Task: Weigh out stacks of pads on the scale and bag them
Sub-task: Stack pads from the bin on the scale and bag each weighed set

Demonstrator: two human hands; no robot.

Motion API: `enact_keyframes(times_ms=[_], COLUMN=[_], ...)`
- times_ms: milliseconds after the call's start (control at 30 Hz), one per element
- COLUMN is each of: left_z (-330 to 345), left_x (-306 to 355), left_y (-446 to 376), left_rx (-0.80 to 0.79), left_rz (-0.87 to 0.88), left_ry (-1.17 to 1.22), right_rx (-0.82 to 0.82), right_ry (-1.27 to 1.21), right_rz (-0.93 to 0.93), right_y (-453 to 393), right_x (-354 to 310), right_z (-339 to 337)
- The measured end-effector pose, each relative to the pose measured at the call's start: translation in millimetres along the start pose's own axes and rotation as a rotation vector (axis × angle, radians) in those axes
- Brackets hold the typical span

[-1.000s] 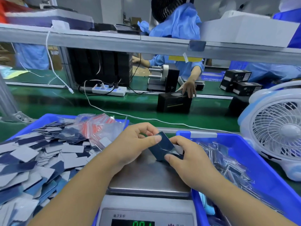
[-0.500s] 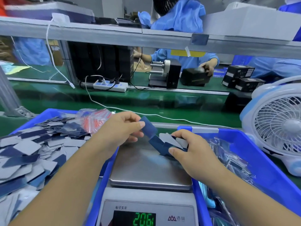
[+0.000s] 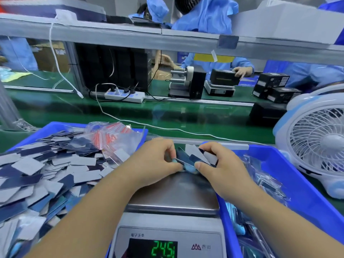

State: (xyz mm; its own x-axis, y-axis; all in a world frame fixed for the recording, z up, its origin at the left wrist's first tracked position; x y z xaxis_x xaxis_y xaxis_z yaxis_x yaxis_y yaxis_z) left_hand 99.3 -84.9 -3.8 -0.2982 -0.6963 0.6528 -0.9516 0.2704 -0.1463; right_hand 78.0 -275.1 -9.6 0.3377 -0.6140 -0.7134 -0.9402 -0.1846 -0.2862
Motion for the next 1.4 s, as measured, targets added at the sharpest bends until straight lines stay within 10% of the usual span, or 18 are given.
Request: enact_keyframes(times_ms=[1067,1400], left_z=[26.5,25.2], left_x=[28.4,20.1], left_y=[9.7,-0.2], left_rx=[-0.329,0.078], left_rz=[0.117,0.069], left_ry=[0.278,0.332], right_rx=[-0.11,-0.09], right_ry=[-0.074,-0.037], right_rz=[-0.091,-0.024], right_y=[1.6,3.0], right_x=[-16.2,-9.8], right_z=[15.3,16.3])
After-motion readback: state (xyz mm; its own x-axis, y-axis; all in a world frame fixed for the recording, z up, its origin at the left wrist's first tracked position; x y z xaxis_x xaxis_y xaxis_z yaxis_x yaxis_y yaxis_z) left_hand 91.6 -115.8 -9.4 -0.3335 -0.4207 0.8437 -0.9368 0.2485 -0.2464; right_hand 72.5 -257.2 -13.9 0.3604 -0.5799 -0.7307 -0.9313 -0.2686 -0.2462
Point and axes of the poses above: each hand's wrist, its own y-axis away from the middle knuckle, its own z-axis out of the palm, x = y × z, the point moved 2 cm from there along -y, towards the middle knuckle, and after that the axes turned 4 degrees about -x, right-handed, at the moved point
